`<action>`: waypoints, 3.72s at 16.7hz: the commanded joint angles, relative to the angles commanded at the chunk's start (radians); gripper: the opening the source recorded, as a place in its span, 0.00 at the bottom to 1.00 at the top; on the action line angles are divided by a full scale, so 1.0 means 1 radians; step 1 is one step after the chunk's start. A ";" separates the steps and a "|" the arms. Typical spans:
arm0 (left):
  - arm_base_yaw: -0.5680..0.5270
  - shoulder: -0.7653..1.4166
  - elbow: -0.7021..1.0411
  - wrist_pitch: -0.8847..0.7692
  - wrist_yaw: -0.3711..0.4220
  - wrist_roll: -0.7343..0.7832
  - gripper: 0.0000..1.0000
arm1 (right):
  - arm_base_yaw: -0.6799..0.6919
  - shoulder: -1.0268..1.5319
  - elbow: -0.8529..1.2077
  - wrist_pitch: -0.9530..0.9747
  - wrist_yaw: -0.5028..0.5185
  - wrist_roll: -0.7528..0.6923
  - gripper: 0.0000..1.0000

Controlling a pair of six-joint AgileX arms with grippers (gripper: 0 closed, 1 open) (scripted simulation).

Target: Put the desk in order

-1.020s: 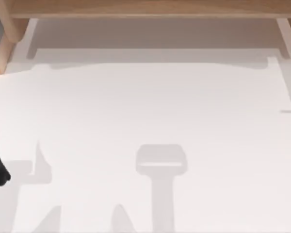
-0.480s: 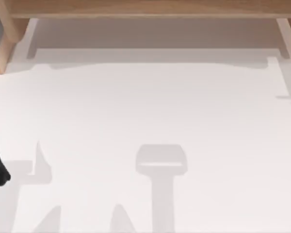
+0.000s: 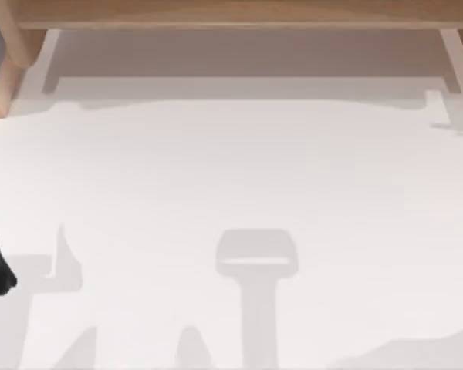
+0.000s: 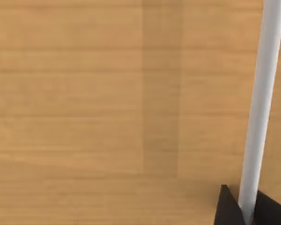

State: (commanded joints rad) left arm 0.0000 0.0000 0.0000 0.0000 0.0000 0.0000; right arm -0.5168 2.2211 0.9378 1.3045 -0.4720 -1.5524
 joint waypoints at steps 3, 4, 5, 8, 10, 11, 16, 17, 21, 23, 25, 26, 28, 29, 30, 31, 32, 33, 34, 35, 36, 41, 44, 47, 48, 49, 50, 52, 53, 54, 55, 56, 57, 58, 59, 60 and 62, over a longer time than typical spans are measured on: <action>0.000 0.000 0.000 0.000 0.000 0.000 1.00 | 0.025 0.026 0.038 -0.034 0.020 0.001 0.00; 0.000 0.000 0.000 0.000 0.000 0.000 1.00 | 0.025 0.026 0.038 -0.034 0.020 0.001 0.00; 0.000 0.000 0.000 0.000 0.000 0.000 1.00 | 0.025 0.026 0.038 -0.034 0.020 0.001 0.00; 0.000 0.000 0.000 0.000 0.000 0.000 1.00 | 0.026 0.037 0.049 -0.048 0.027 -0.001 0.00; 0.000 0.000 0.000 0.000 0.000 0.000 1.00 | 0.039 0.070 0.105 -0.085 0.041 -0.002 0.00; 0.000 0.000 0.000 0.000 0.000 0.000 1.00 | 0.045 0.083 0.148 -0.100 0.048 -0.002 0.00; 0.000 0.000 0.000 0.000 0.000 0.000 1.00 | 0.080 0.149 0.313 -0.190 0.083 0.001 0.00; 0.000 0.000 0.000 0.000 0.000 0.000 1.00 | 0.083 0.151 0.316 -0.192 0.084 0.001 0.00; 0.000 0.000 0.000 0.000 0.000 0.000 1.00 | 0.083 0.151 0.316 -0.192 0.084 0.001 0.08; 0.000 0.000 0.000 0.000 0.000 0.000 1.00 | 0.083 0.151 0.316 -0.192 0.084 0.001 0.23; 0.000 0.000 0.000 0.000 0.000 0.000 1.00 | 0.083 0.151 0.316 -0.192 0.084 0.001 0.38; 0.000 0.000 0.000 0.000 0.000 0.000 1.00 | 0.083 0.151 0.316 -0.192 0.084 0.001 0.45; 0.000 0.000 0.000 0.000 0.000 0.000 1.00 | 0.083 0.151 0.316 -0.192 0.084 0.001 0.60; 0.000 0.000 0.000 0.000 0.000 0.000 1.00 | 0.083 0.151 0.316 -0.192 0.084 0.001 0.68; 0.000 0.000 0.000 0.000 0.000 0.000 1.00 | 0.083 0.151 0.316 -0.192 0.084 0.001 0.75; 0.000 0.000 0.000 0.000 0.000 0.000 1.00 | 0.083 0.151 0.316 -0.192 0.084 0.001 0.83; 0.000 0.000 0.000 0.000 0.000 0.000 1.00 | 0.083 0.151 0.316 -0.192 0.084 0.001 0.90; 0.000 0.000 0.000 0.000 0.000 0.000 1.00 | 0.083 0.151 0.316 -0.192 0.084 0.001 0.98; 0.000 0.000 0.000 0.000 0.000 0.000 1.00 | 0.083 0.151 0.316 -0.192 0.084 0.001 1.00; 0.000 0.000 0.000 0.000 0.000 0.000 1.00 | 0.083 0.151 0.316 -0.192 0.084 0.001 1.00; 0.000 0.000 0.000 0.000 0.000 0.000 1.00 | 0.083 0.151 0.316 -0.192 0.084 0.001 1.00; 0.000 0.000 0.000 0.000 0.000 0.000 1.00 | 0.083 0.151 0.316 -0.192 0.084 0.001 1.00; 0.000 0.000 0.000 0.000 0.000 0.000 1.00 | 0.075 0.155 0.284 -0.207 0.087 0.012 1.00; 0.000 0.000 0.000 0.000 0.000 0.000 1.00 | 0.099 0.061 0.231 -0.256 0.098 0.078 1.00; 0.000 0.000 0.000 0.000 0.000 0.000 1.00 | 0.111 0.009 0.202 -0.282 0.105 0.114 1.00; 0.000 0.000 0.000 0.000 0.000 0.000 1.00 | 0.124 -0.054 0.168 -0.312 0.114 0.155 1.00; 0.000 0.000 0.000 0.000 0.000 0.000 1.00 | 0.138 -0.127 0.131 -0.346 0.126 0.203 1.00; 0.000 0.000 0.000 0.000 0.000 0.000 1.00 | 0.169 -0.305 0.043 -0.425 0.154 0.314 1.00; 0.000 0.000 0.000 0.000 0.000 0.000 1.00 | 0.186 -0.409 -0.006 -0.469 0.170 0.376 1.00; 0.000 0.000 0.000 0.000 0.000 0.000 1.00 | 0.204 -0.522 -0.058 -0.515 0.188 0.442 1.00; 0.000 0.000 0.000 0.000 0.000 0.000 1.00 | 0.222 -0.642 -0.112 -0.563 0.207 0.511 1.00; 0.000 0.000 0.000 0.000 0.000 0.000 1.00 | 0.241 -0.767 -0.168 -0.614 0.226 0.583 1.00; 0.000 0.000 0.000 0.000 0.000 0.000 1.00 | 0.261 -0.895 -0.226 -0.666 0.246 0.657 1.00; 0.000 0.000 0.000 0.000 0.000 0.000 1.00 | 0.281 -1.026 -0.286 -0.719 0.266 0.732 1.00; 0.000 0.000 0.000 0.000 0.000 0.000 1.00 | 0.302 -1.156 -0.345 -0.772 0.286 0.808 1.00; 0.000 0.000 0.000 0.000 0.000 0.000 1.00 | 0.323 -1.285 -0.405 -0.826 0.306 0.884 1.00; 0.000 0.000 0.000 0.000 0.000 0.000 1.00 | 0.364 -1.530 -0.523 -0.931 0.344 1.033 1.00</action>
State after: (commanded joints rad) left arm 0.0000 0.0000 0.0000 0.0000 0.0000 0.0000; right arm -0.1524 0.6910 0.4150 0.3733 -0.1276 -0.5196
